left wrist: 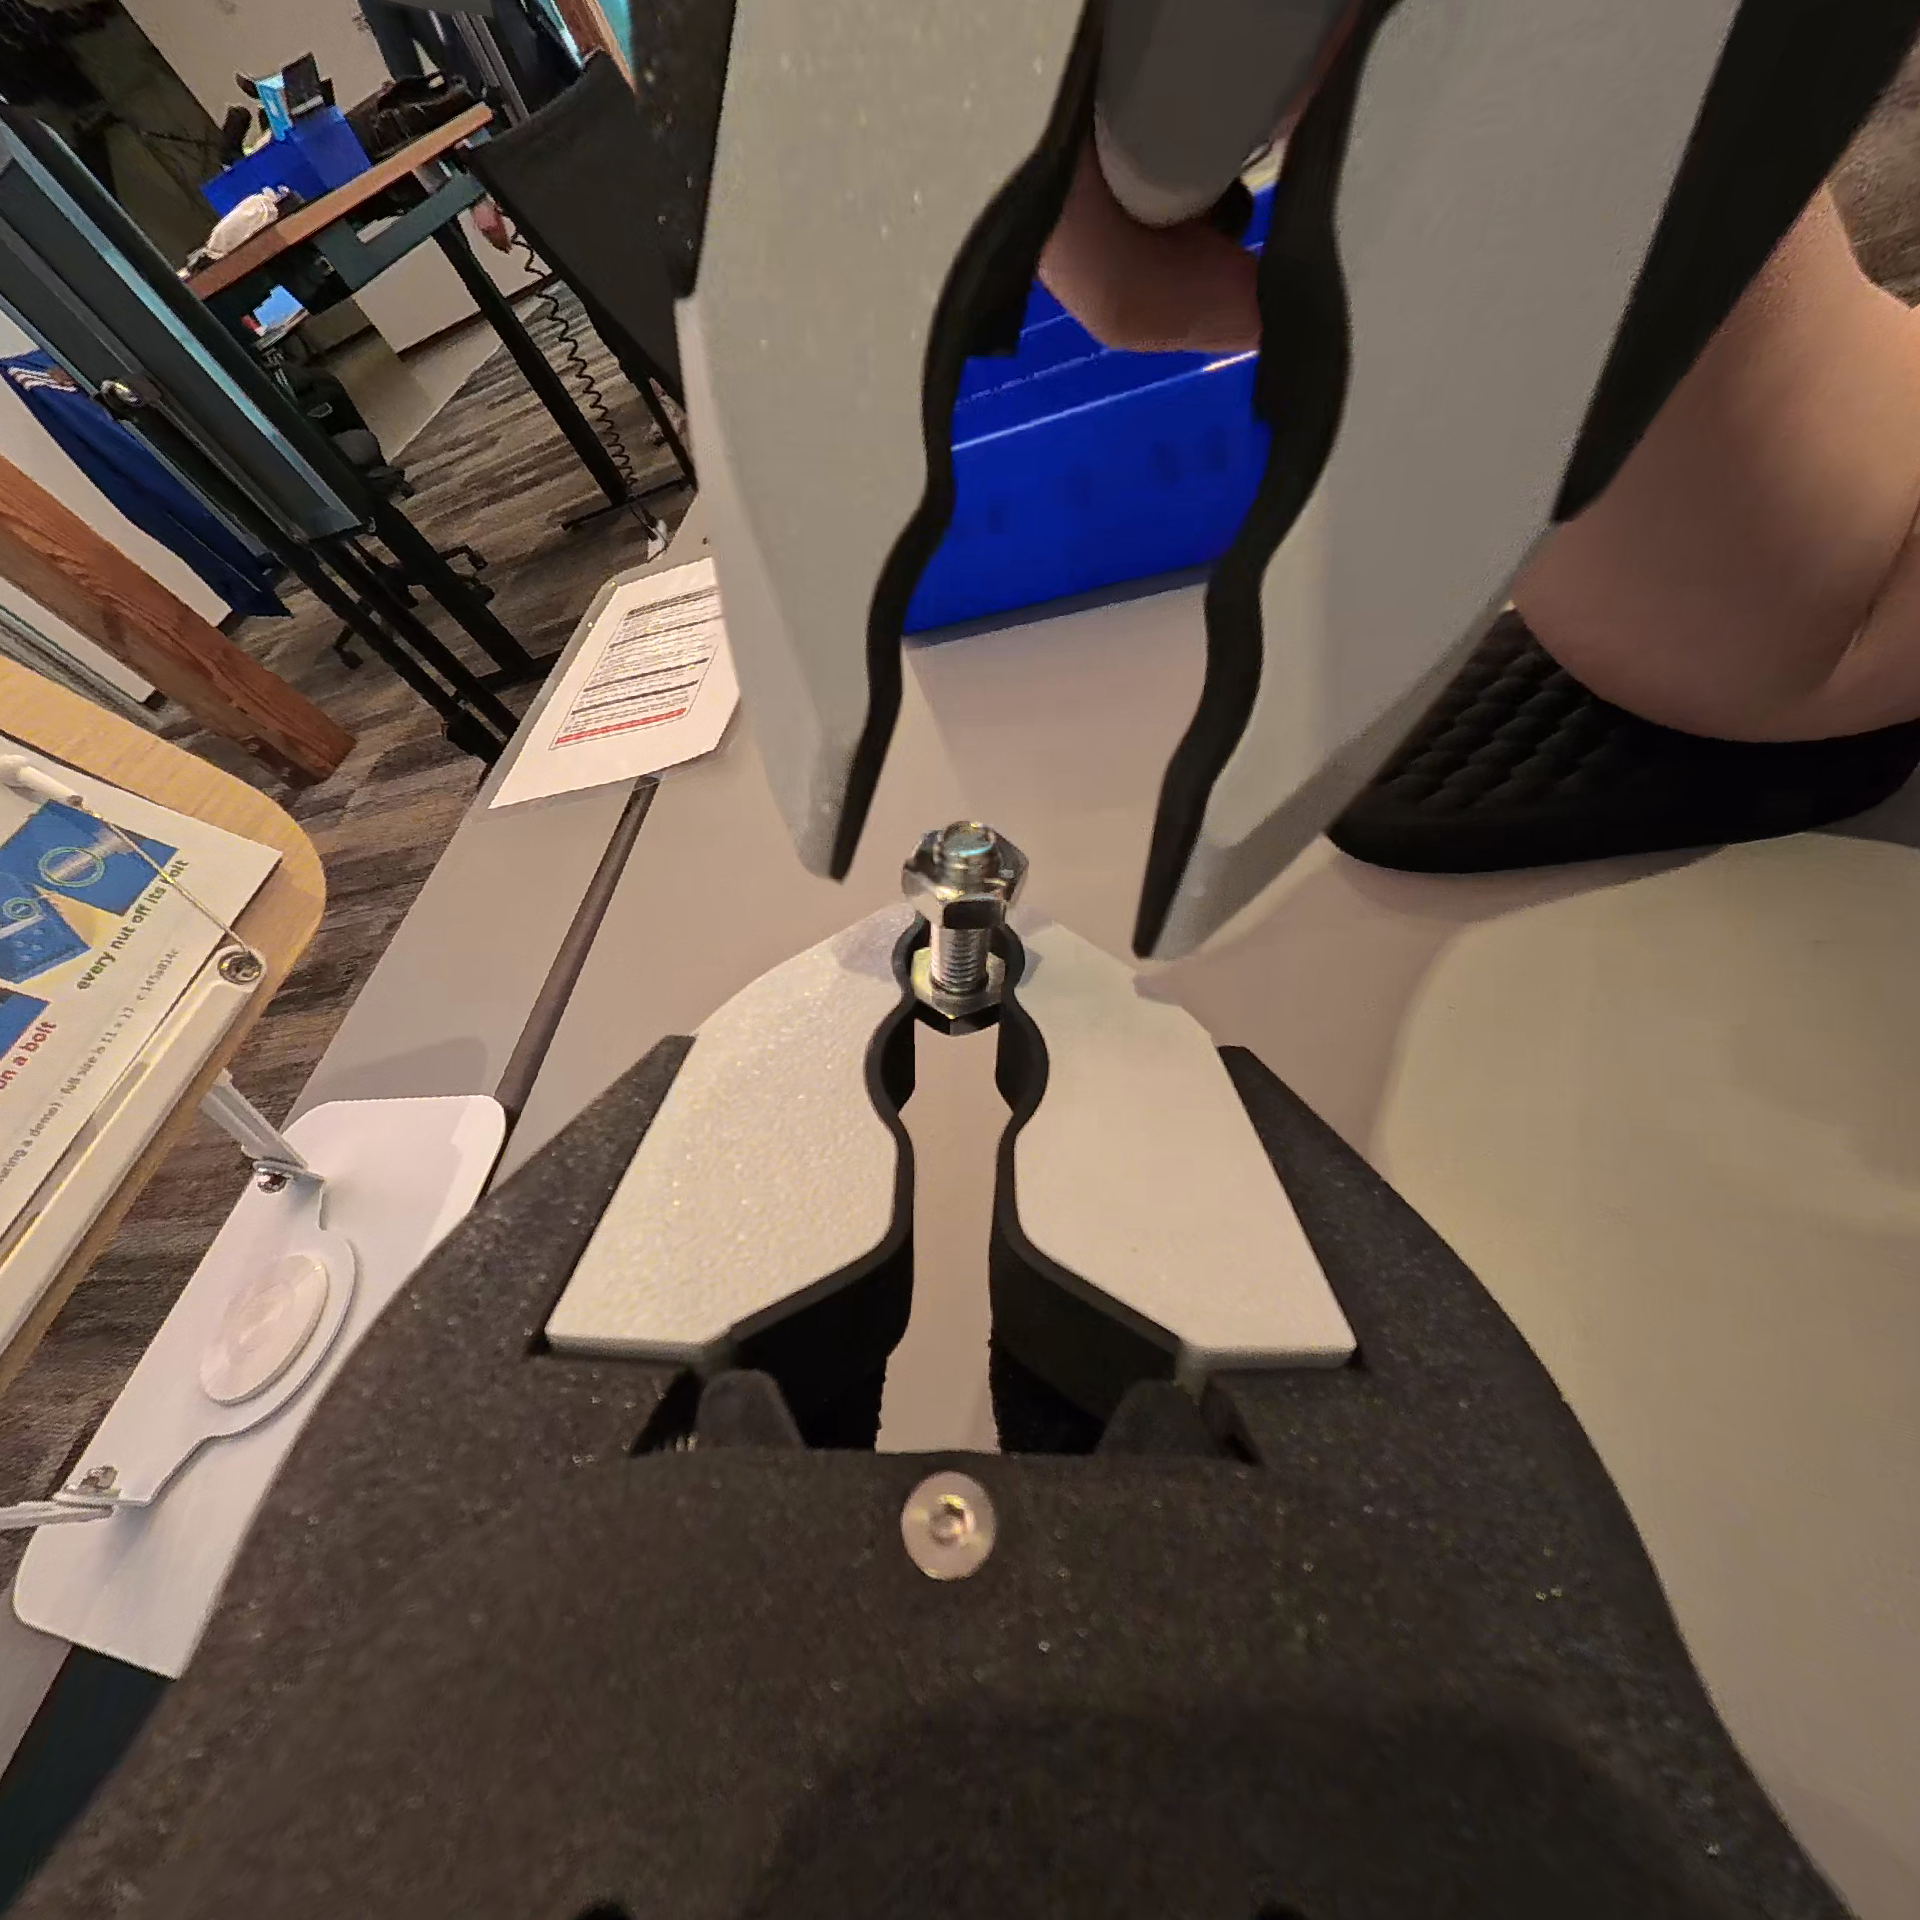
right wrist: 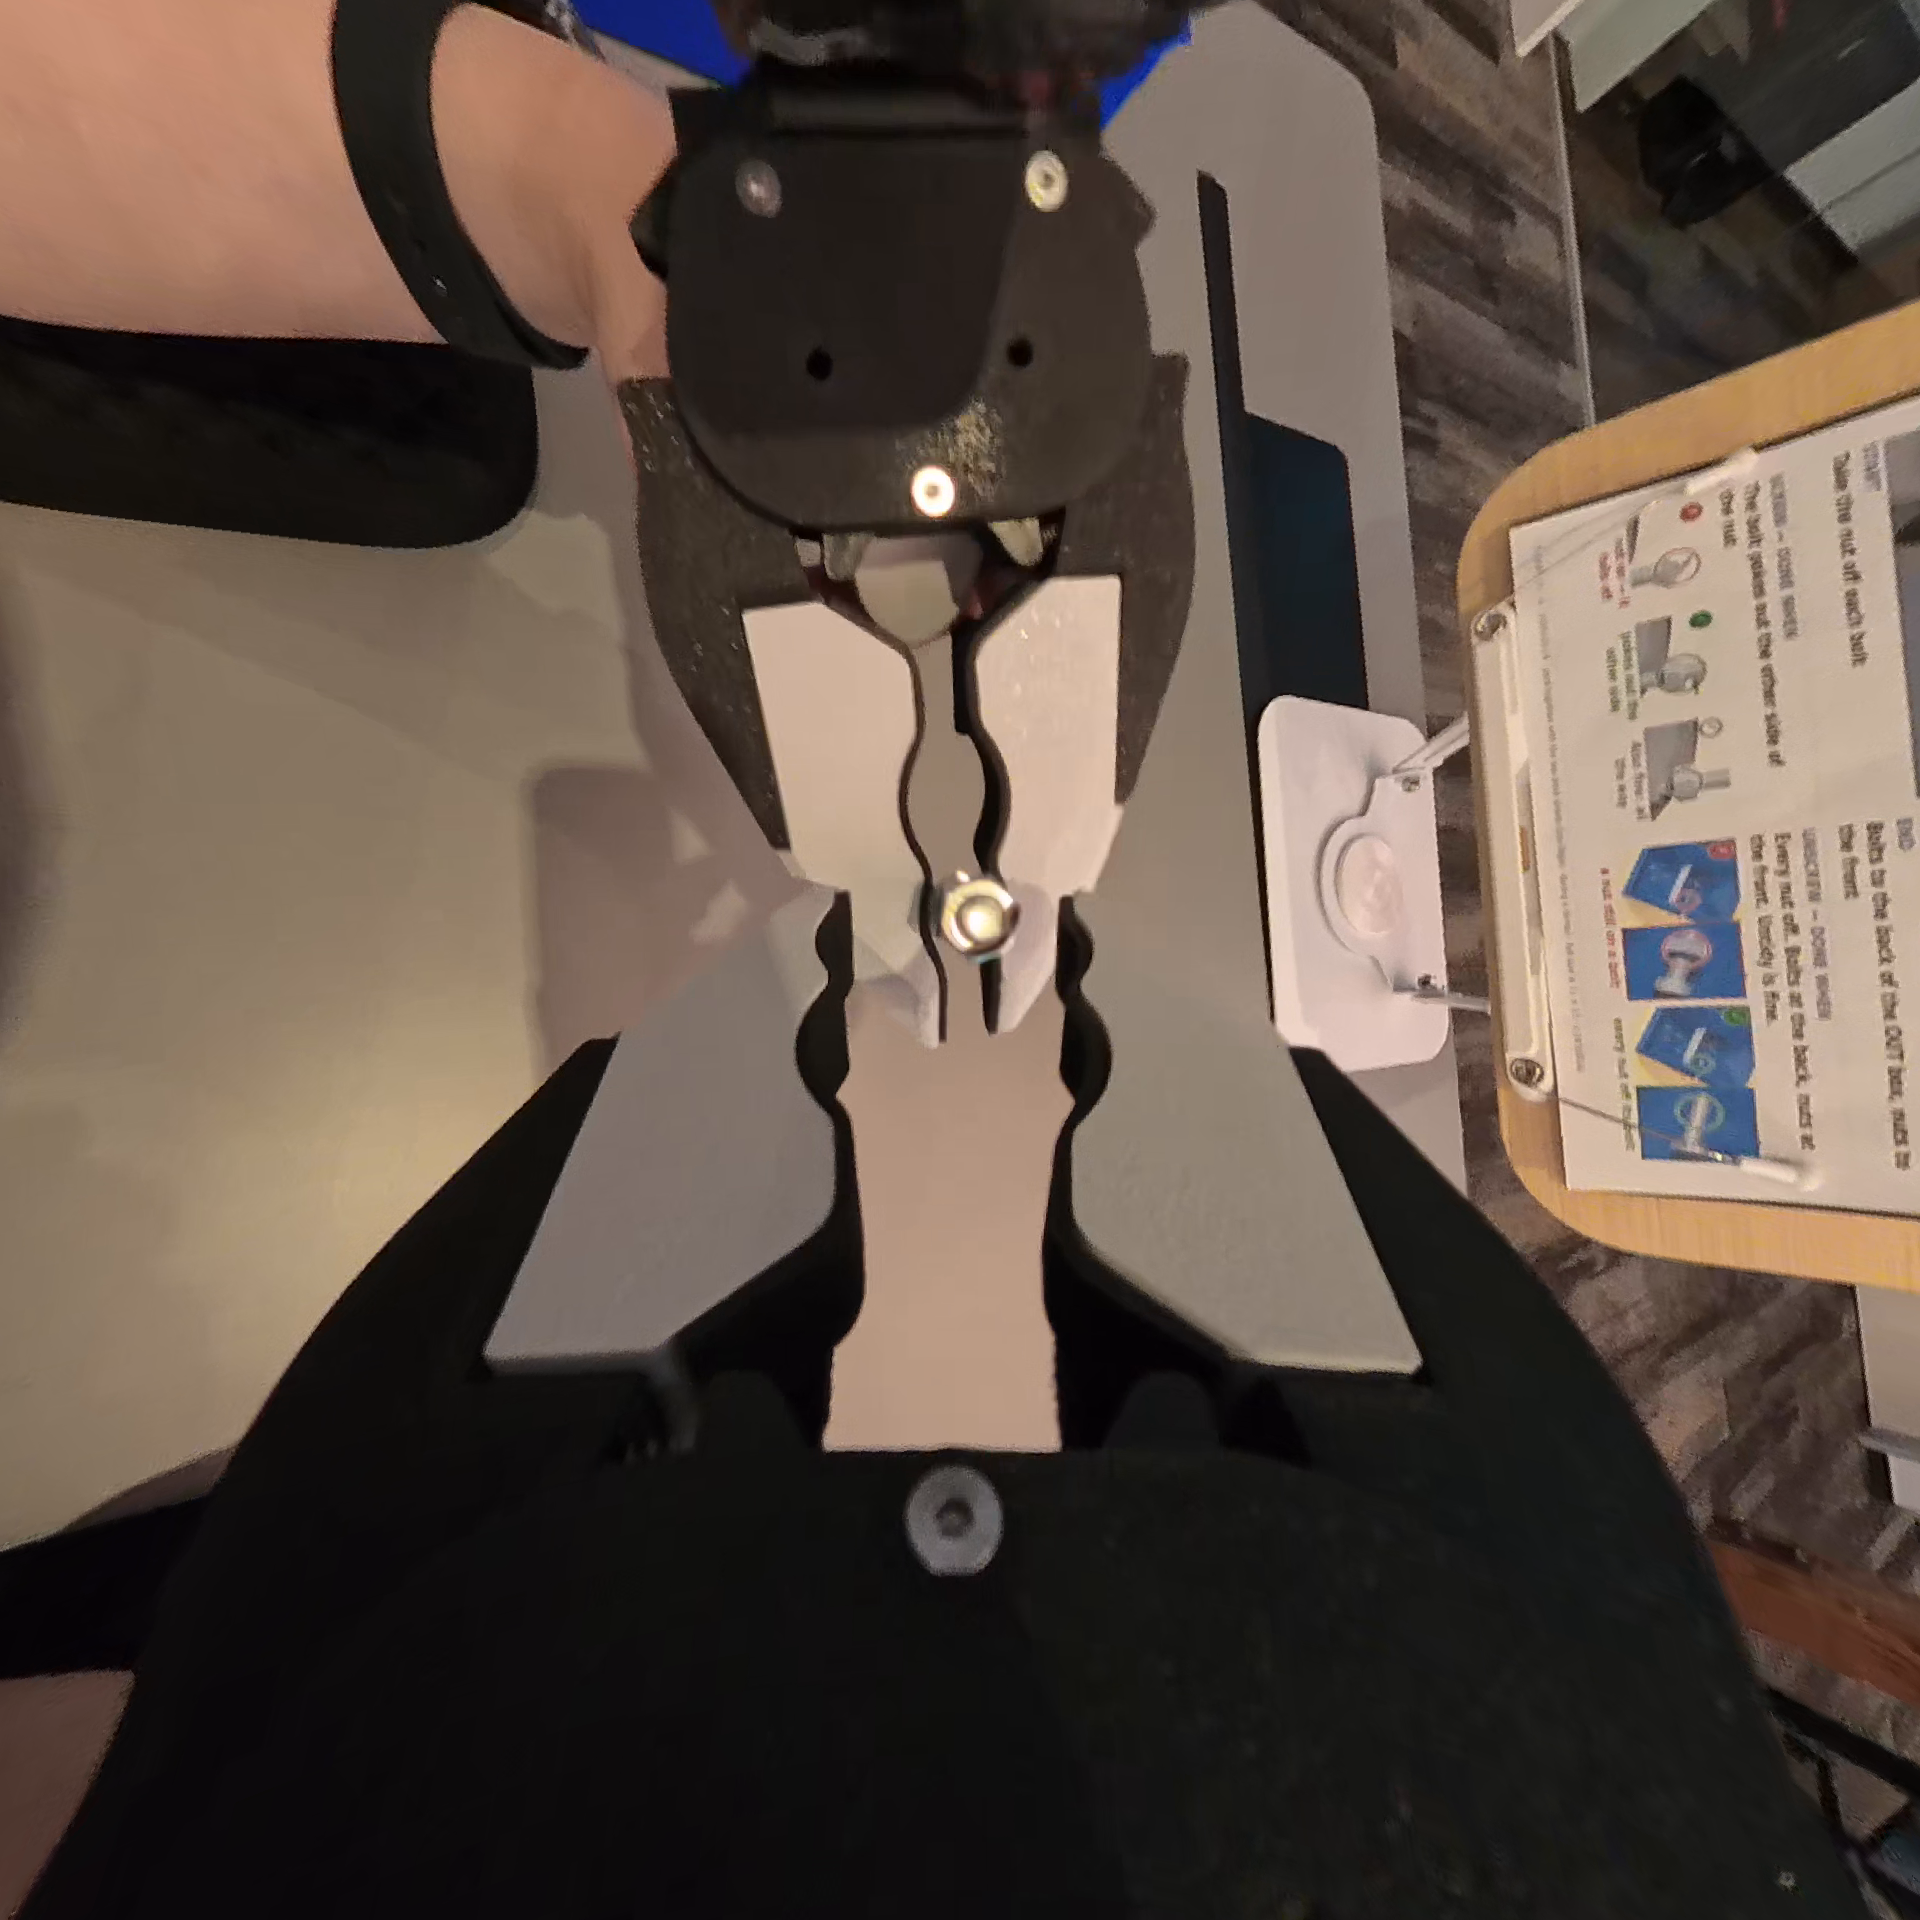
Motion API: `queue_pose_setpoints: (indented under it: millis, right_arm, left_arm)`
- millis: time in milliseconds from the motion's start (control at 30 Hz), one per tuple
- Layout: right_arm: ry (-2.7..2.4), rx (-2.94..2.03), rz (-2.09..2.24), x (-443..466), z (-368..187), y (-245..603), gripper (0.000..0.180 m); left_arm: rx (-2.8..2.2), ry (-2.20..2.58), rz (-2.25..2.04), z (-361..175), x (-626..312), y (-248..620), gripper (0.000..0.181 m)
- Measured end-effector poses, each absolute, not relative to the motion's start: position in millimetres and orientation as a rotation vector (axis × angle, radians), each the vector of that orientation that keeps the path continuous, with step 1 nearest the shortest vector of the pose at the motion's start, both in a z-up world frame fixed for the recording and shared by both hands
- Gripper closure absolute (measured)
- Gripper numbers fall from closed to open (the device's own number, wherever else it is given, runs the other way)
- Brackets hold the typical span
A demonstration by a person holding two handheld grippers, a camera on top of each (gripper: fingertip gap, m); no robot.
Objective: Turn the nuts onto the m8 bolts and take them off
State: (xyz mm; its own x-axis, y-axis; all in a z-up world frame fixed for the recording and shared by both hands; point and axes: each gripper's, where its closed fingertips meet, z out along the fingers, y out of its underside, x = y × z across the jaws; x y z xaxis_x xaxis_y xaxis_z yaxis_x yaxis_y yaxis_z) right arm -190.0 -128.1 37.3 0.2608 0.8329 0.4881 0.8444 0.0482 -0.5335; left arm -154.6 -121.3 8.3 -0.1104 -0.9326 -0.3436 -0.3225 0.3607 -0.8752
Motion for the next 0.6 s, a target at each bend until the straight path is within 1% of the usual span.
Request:
queue_pose_setpoints:
  millis: [233,433,600]
  right_arm:
    - [-1.579,-1.821,-0.043,-182.2,25.5,-131.5,0.145]
    - [-1.554,-1.78,-0.043,-190.0,32.6,-129.9,0.144]
    - [-1.579,-1.831,-0.074,-182.5,24.0,-131.5,0.145]
  left_arm:
    - [-1.149,1.645,-0.765,6.9,-156.0,-118.5,0.171]
    - [-1.15,1.651,-0.764,5.6,-155.1,-119.2,0.171]
    - [-1.158,1.664,-0.741,1.8,-154.8,-118.0,0.171]
